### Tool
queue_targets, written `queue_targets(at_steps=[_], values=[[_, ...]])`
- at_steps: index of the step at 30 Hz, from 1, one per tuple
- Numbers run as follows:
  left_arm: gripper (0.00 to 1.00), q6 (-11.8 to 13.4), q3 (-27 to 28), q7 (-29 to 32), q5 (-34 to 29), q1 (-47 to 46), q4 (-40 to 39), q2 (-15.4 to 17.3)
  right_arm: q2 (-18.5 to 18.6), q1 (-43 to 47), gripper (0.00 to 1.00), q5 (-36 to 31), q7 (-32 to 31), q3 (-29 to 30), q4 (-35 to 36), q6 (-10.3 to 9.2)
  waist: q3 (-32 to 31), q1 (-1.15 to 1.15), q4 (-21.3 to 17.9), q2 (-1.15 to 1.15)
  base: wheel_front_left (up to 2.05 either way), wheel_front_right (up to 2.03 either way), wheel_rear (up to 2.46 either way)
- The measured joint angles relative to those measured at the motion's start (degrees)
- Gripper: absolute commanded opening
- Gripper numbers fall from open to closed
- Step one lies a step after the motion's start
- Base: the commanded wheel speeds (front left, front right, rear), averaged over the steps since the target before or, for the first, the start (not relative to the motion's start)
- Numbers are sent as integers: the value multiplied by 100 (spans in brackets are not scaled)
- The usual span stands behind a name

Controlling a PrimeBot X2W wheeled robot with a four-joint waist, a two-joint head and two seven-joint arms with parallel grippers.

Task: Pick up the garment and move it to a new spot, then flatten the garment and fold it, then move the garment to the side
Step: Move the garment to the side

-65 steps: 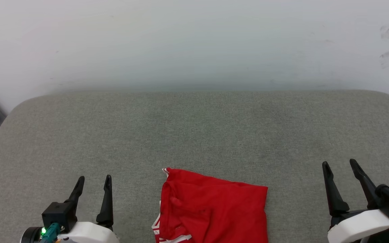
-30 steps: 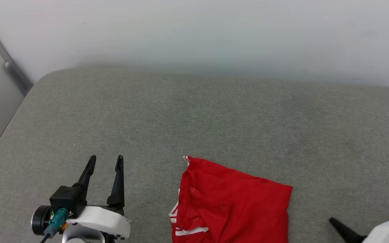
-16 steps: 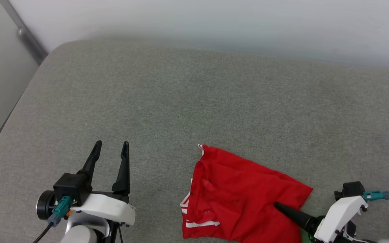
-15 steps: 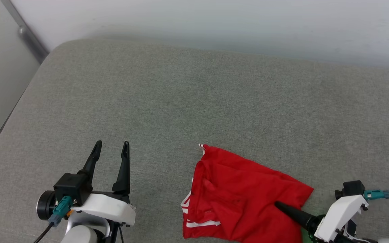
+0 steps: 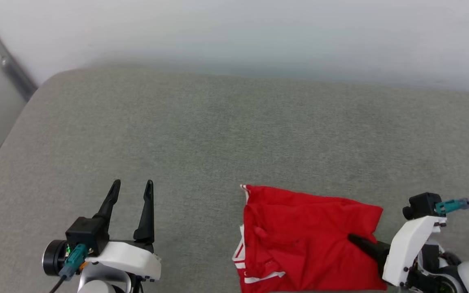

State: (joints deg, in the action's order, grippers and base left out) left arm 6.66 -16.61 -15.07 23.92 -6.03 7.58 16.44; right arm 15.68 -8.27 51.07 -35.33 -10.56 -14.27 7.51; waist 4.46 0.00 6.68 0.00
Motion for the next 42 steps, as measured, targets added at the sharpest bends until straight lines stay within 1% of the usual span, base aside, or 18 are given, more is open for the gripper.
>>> queue_targets(at_steps=[3, 7, 8, 13, 18, 20, 26, 29, 30, 32, 34, 35, 39, 42], values=[[100, 12, -1, 0, -7, 58, -66, -33, 433, -117, 0, -694, -32, -172, 85, 0, -62, 0, -298, 0, 0, 0, 0], [100, 1, -33, 1, -73, 70, -175, -81, 803, -336, 0, -1322, -116, -100, 93, -1, -89, 0, -771, 0, 0, 0, 0], [100, -10, -45, 0, -120, -3, -278, -88, 960, -565, 0, -1703, -168, -51, 76, -1, -41, 0, -1152, 0, 0, 0, 0], [100, -88, -122, 27, -247, -304, -481, -31, 1089, -1028, 0, -2339, 56, 136, -125, -1, 231, 0, -1738, 0, 0, 0, 0], [100, -204, -208, 182, -422, -803, -711, 138, 1238, -1666, 0, -2826, 543, 450, -513, 0, 819, 0, -2086, 0, 0, 0, 0], [100, -258, -247, 260, -482, -987, -800, 209, 1252, -1892, 0, -2999, 805, 643, -705, 0, 1072, 0, -2189, 0, 0, 0, 0], [100, -378, -367, 519, -679, -1563, -1131, 352, 1281, -2537, 0, -3608, 1573, 1507, -1477, 0, 1860, 0, -2362, 0, 0, 0, 0], [100, -430, -400, 619, -739, -1785, -1248, 433, 1133, -2817, 0, -3780, 1945, 1773, -1841, 0, 2230, -1, -2384, 0, 0, 0, 0], [100, -455, -405, 641, -756, -1835, -1266, 454, 1069, -2879, 13, -3865, 2076, 1812, -1953, 0, 2340, -1, -2385, 0, 0, 0, 0], [100, -490, -414, 684, -758, -1931, -1281, 485, 962, -3020, 24, -4011, 2347, 1953, -2189, 0, 2545, -1, -2379, 0, 0, 0, 0], [100, -515, -433, 711, -769, -2003, -1285, 502, 907, -3137, 61, -4253, 2631, 2157, -2427, 0, 2713, -1, -2362, 0, 0, 0, 0], [100, -515, -445, 720, -771, -2031, -1289, 502, 879, -3186, 100, -4367, 2765, 2271, -2540, 0, 2786, 0, -2348, 0, 0, 0, 0], [100, -515, -466, 715, -770, -2050, -1251, 502, 744, -3369, 100, -4848, 3262, 2631, -2896, 0, 2939, -1, -2270, 0, 0, 0, 0], [100, -491, -465, 644, -744, -2006, -1157, 483, 709, -3428, 100, -5236, 3644, 2880, -3008, 0, 2857, -1, -2258, 0, 0, 0, 0]])
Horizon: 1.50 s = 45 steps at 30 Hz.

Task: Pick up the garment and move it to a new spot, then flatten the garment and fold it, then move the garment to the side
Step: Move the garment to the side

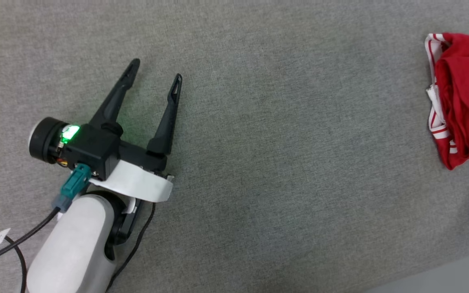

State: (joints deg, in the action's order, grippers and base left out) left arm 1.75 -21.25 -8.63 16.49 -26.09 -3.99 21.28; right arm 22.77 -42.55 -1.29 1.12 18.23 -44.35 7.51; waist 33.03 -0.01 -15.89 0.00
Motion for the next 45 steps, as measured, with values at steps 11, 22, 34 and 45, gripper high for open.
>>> queue_targets(at_steps=[11, 22, 34, 45], values=[[100, 192, 49, -394, 354, 748, 586, -288, -108, 330, 100, -392, 672, -89, -127, 0, -1057, 1, -8, 0, 0, 0, 0], [100, 541, 383, -601, 746, 1866, 917, -587, -747, 2032, 100, 215, 713, -889, 1173, 0, -2452, 2, 200, 0, 0, 0, 0], [100, 678, 648, -626, 705, 2310, 1005, -622, -1499, 3399, 100, 657, 405, -1767, 3064, 0, -3120, 2, 951, 0, 0, 0, 0], [100, 694, 744, -635, 500, 2739, 1127, -489, -1634, 4396, 100, 780, 97, -1828, 4368, 0, -3614, 2, 1255, 0, 0, 0, 0]])
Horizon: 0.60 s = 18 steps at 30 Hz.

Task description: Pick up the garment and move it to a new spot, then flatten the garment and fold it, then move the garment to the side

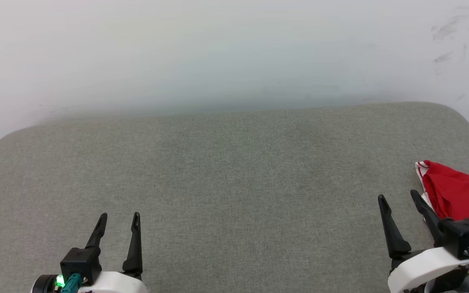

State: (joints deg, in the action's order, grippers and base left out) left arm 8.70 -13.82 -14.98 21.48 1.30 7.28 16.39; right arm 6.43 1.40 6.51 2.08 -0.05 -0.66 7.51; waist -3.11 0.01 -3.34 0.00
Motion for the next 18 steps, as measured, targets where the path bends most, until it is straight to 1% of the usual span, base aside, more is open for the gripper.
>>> queue_targets(at_steps=[6, 18], values=[[100, -11, -3, 0, -113, 95, 73, 36, -51, 168, 100, 18, -68, 125, 133, 0, -127, 0, 63, 0, 0, 0, 0], [100, -63, 7, 0, -209, 81, 118, -16, -115, 204, 100, 32, -68, 122, 107, 0, -153, -1, 63, 0, 0, 0, 0]])
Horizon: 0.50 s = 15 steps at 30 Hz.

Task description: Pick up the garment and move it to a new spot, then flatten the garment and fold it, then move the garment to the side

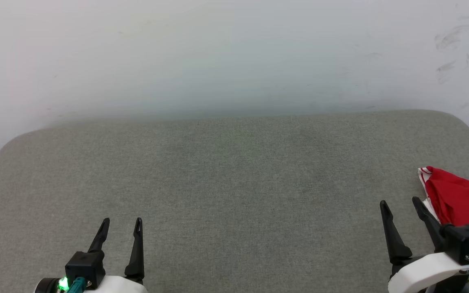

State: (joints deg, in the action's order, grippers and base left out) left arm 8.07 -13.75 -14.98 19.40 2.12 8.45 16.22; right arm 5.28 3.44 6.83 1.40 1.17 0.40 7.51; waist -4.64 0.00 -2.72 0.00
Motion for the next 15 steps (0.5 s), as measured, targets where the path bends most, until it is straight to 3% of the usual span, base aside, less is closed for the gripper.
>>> queue_targets(at_steps=[7, 8, 15], values=[[100, -88, -2, -1, -4, -12, 59, -5, 1, -3, 100, -11, 14, -25, -51, 0, -8, 0, -23, 0, 0, 0, 0], [0, -96, -3, 1, -3, -9, 66, -11, 0, 2, 0, -1, 13, -25, -60, 0, -7, 0, -21, 0, 0, 0, 0], [0, -153, -18, 123, 264, 153, 304, -175, -15, 115, 0, 283, -56, 2, -392, 0, 6, -1, -14, 0, 0, 0, 0]])
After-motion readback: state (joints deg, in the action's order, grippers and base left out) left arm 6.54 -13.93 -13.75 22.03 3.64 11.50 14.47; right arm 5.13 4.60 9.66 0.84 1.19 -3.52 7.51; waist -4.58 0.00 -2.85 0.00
